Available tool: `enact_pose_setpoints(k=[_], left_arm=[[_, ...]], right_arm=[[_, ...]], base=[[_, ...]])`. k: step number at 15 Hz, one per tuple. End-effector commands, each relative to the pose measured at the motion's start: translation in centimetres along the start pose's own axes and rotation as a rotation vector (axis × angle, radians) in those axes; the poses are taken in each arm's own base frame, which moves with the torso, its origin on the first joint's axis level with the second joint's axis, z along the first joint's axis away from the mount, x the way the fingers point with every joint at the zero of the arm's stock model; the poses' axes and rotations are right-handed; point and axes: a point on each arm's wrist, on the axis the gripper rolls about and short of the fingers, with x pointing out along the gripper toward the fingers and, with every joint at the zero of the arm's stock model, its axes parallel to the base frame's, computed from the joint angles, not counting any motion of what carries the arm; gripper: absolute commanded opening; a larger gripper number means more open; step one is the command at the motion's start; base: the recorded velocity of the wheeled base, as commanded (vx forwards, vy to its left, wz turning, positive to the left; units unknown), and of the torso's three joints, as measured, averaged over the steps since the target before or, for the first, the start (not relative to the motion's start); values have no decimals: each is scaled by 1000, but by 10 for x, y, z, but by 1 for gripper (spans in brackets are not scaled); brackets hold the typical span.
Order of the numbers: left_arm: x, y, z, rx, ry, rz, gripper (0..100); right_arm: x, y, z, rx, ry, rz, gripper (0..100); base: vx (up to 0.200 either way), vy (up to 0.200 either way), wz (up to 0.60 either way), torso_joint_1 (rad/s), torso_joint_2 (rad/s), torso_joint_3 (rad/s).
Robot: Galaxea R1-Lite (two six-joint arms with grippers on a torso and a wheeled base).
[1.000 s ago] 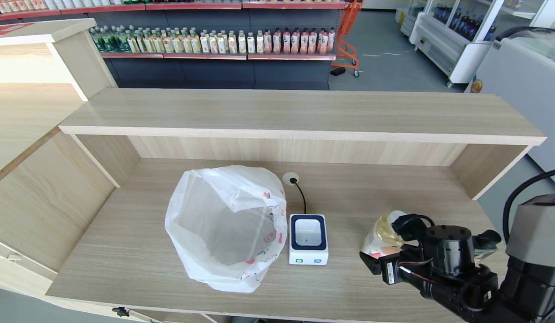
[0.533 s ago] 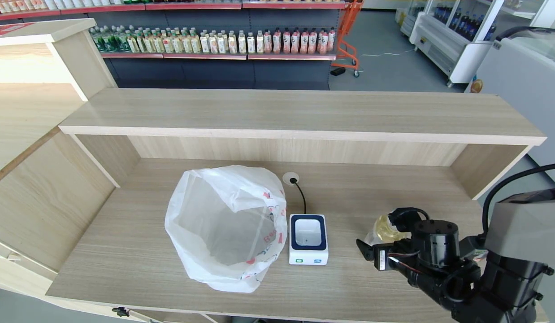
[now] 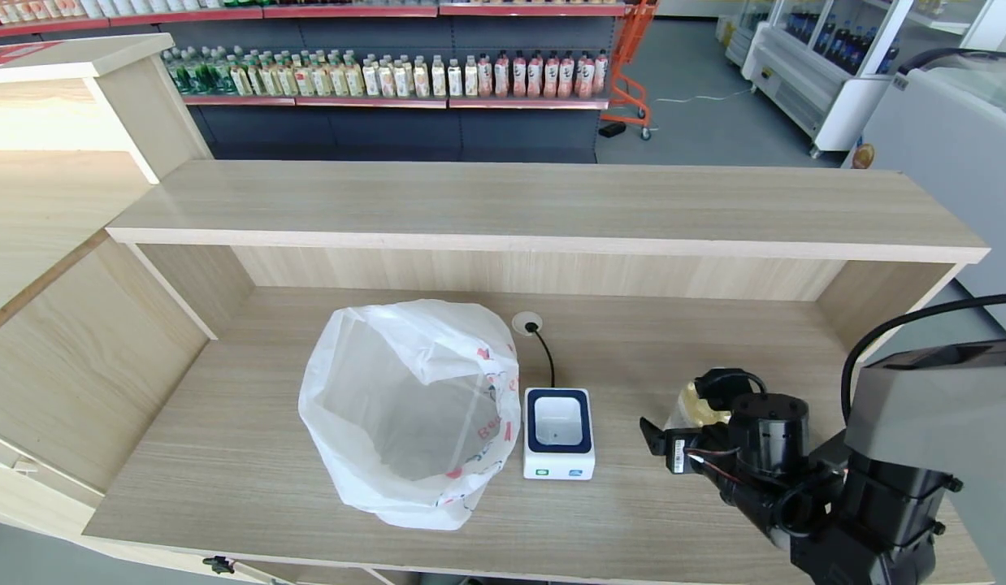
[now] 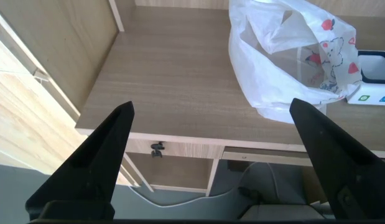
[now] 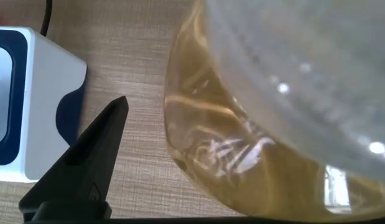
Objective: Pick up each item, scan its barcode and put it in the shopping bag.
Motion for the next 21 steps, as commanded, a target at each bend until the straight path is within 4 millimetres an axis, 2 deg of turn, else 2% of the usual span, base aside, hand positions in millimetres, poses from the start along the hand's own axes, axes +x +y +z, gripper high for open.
enact_pose_setpoints(k=[1, 5, 10, 11, 18, 21], left_arm=[[0, 0, 0, 0, 0, 1, 100], [0, 0, 0, 0, 0, 1, 100], [0, 0, 0, 0, 0, 1, 100], [0, 0, 0, 0, 0, 1, 100], [0, 0, 0, 0, 0, 1, 100], [0, 0, 0, 0, 0, 1, 100]], right_arm=[[4, 7, -4, 6, 4, 17, 100], [11, 14, -4, 6, -16, 20, 100], [24, 21, 7, -11, -79, 38, 100], [24, 22, 7, -12, -79, 41, 0], [30, 24, 15, -90, -116, 58, 0], [34, 23, 9, -119, -100, 50, 0]], base=[[0, 0, 0, 0, 0, 0], [0, 0, 0, 0, 0, 0], [0, 0, 0, 0, 0, 0], [0, 0, 0, 0, 0, 0], [0, 0, 0, 0, 0, 0], [0, 0, 0, 0, 0, 0]])
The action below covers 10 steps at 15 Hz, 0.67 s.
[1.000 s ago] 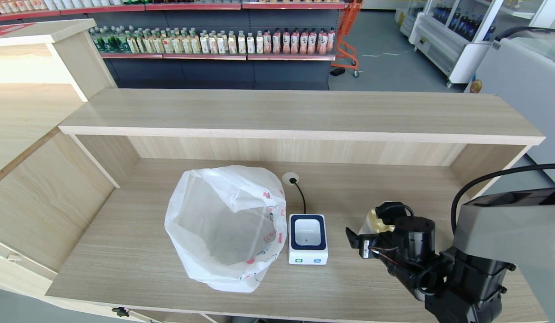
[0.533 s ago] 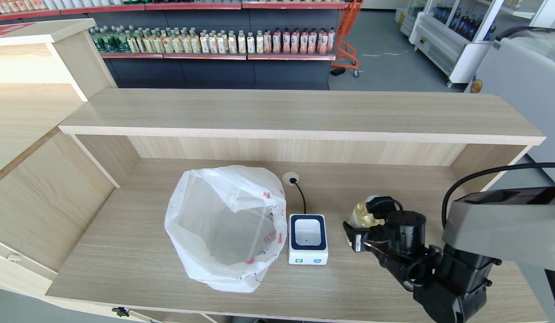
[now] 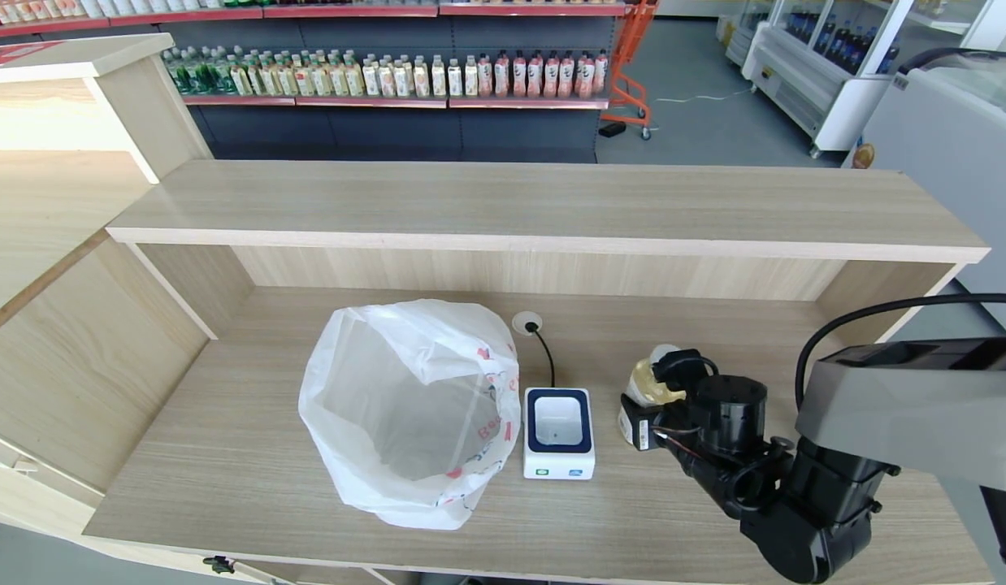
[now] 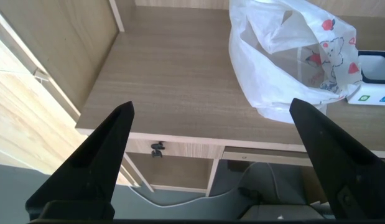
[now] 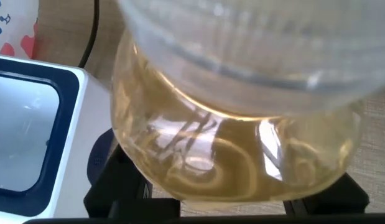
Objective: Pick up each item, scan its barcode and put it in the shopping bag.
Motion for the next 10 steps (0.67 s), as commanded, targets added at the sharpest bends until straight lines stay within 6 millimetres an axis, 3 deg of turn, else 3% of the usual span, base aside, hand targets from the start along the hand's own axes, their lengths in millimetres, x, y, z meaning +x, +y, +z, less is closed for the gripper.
enact_pose_setpoints(k=[1, 5, 7, 10], left_arm=[[0, 0, 0, 0, 0, 0, 100], [0, 0, 0, 0, 0, 0, 100], [0, 0, 0, 0, 0, 0, 100], [0, 0, 0, 0, 0, 0, 100]], right_arm=[[1, -2, -4, -3, 14, -5, 0], [-1, -11, 2, 19, -19, 33, 0], [-16, -36, 35, 61, -89, 72, 0], [-65, -70, 83, 132, -69, 279, 0]], base=[[0, 0, 0, 0, 0, 0], [0, 0, 0, 0, 0, 0], [0, 0, 0, 0, 0, 0], [0, 0, 0, 0, 0, 0]])
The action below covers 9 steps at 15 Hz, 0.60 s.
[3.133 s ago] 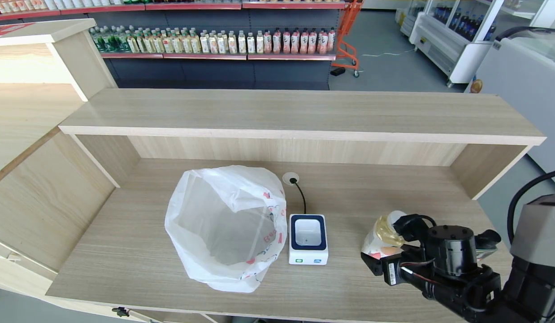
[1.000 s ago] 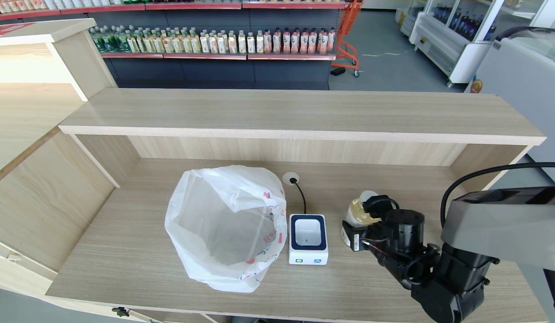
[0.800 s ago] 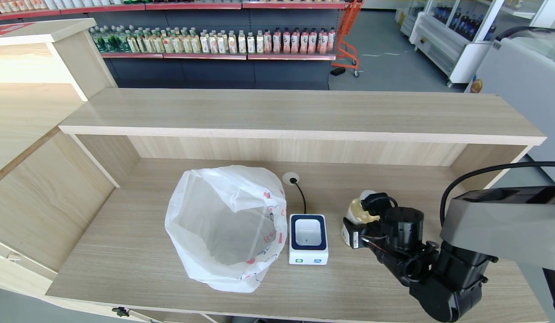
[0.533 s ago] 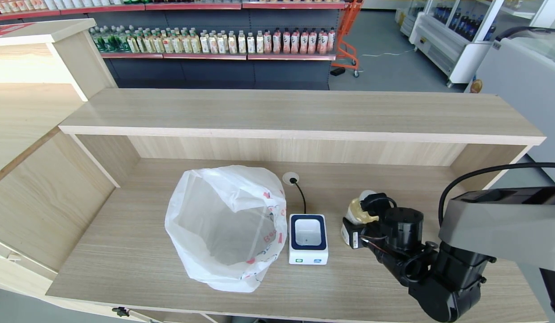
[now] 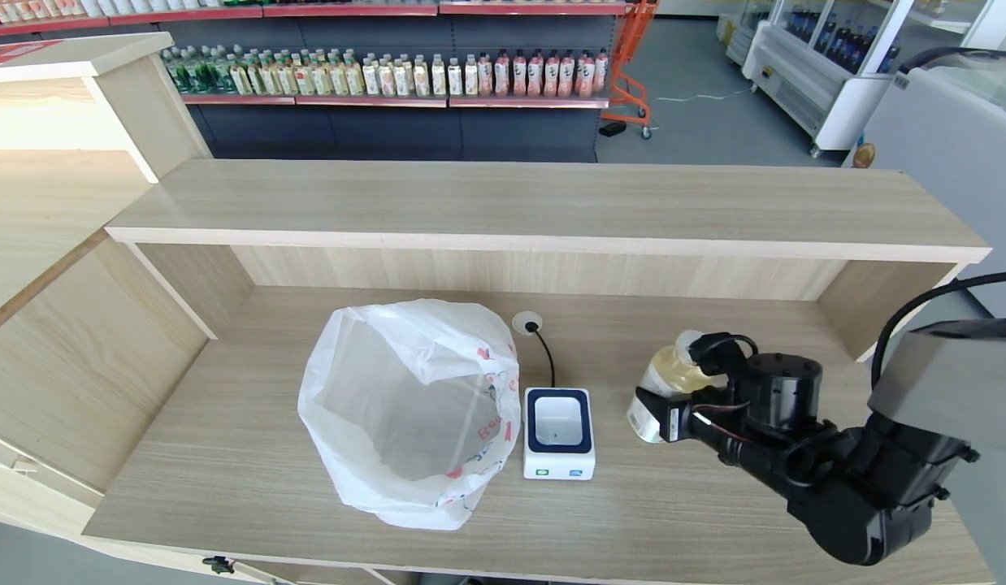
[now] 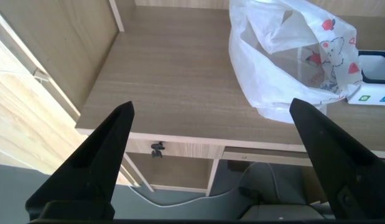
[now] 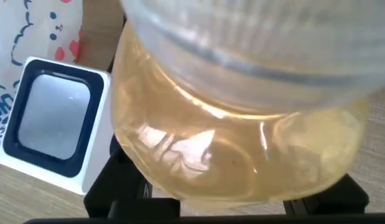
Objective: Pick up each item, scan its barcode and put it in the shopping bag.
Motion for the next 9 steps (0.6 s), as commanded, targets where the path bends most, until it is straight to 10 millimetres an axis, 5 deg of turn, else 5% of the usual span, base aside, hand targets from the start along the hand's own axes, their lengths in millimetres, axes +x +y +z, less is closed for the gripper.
enact_pose_setpoints(k=[1, 6, 9], left_arm=[[0, 0, 0, 0, 0, 1, 100], [0, 0, 0, 0, 0, 1, 100], [0, 0, 0, 0, 0, 2, 100]], right_arm=[[-67, -26, 66, 73, -73, 172, 0], [-121, -9, 78, 153, -67, 564, 0], [-128, 5, 73, 160, -11, 618, 0]], base=[[0, 0, 0, 0, 0, 0], [0, 0, 0, 0, 0, 0], [0, 0, 0, 0, 0, 0]])
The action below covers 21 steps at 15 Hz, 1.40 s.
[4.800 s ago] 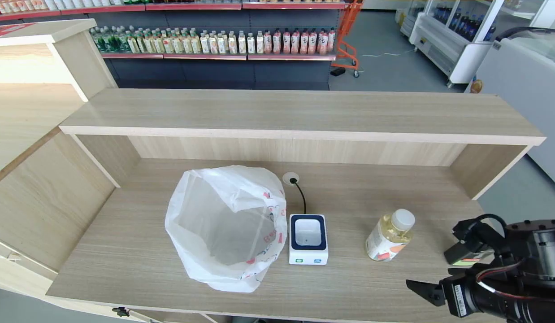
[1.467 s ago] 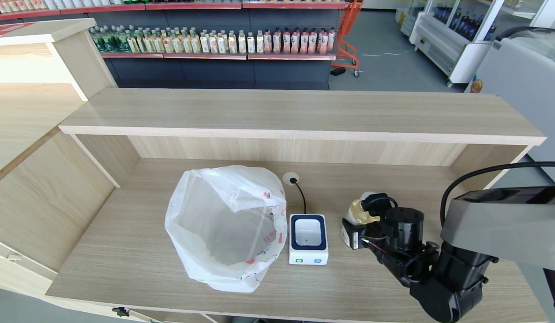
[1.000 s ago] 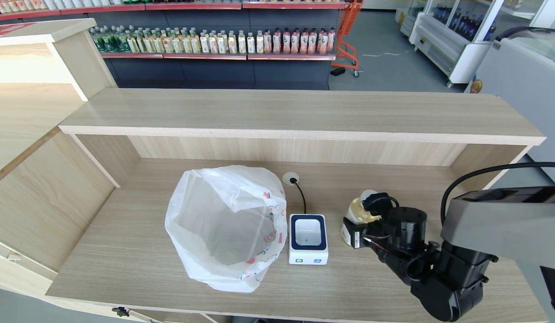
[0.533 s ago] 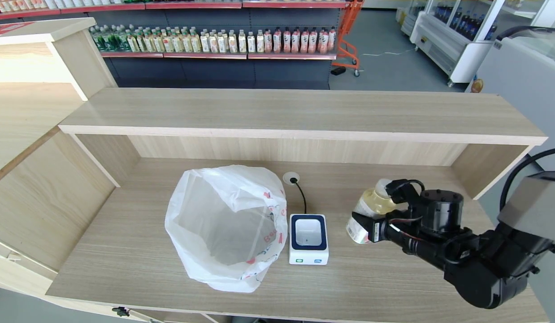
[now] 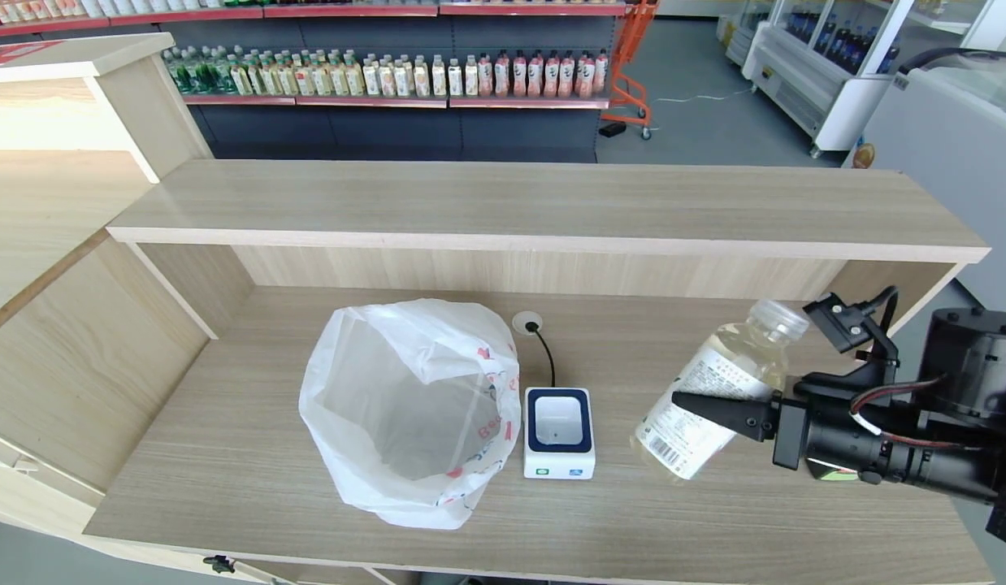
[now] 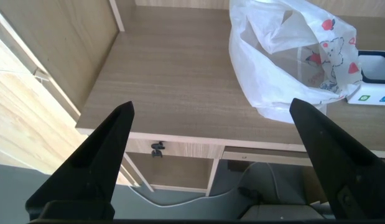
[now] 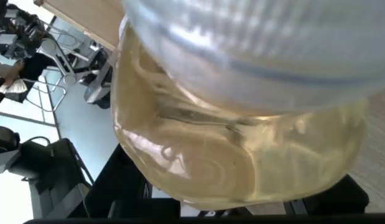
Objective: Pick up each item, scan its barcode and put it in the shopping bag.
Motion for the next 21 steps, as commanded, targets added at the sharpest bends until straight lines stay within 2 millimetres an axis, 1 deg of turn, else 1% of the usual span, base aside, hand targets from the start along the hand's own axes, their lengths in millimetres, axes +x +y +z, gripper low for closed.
enact_pose_setpoints(k=[1, 3, 5, 6, 8, 13, 16, 21], left_arm=[[0, 0, 0, 0, 0, 1, 100], [0, 0, 0, 0, 0, 2, 100], [0, 0, 0, 0, 0, 1, 100], [0, 0, 0, 0, 0, 1, 100], [0, 0, 0, 0, 0, 1, 100], [0, 0, 0, 0, 0, 1, 100], [0, 0, 0, 0, 0, 1, 100], [0, 0, 0, 0, 0, 1, 100]], right_arm=[[-10, 21, -1, 0, 7, 48, 0], [-11, 29, 0, 12, 36, 118, 0], [-7, 39, 2, -6, 59, 254, 0], [-3, 45, -2, -3, 81, 297, 0], [3, 48, -6, 5, 107, 323, 0], [14, 59, -9, -4, 136, 386, 0], [16, 66, -10, -11, 145, 415, 0], [16, 66, -10, -13, 144, 416, 0]], base=[[0, 0, 0, 0, 0, 0], [0, 0, 0, 0, 0, 0], [0, 0, 0, 0, 0, 0], [0, 0, 0, 0, 0, 0], [0, 0, 0, 0, 0, 0], [0, 0, 0, 0, 0, 0], [0, 0, 0, 0, 0, 0], [0, 0, 0, 0, 0, 0]])
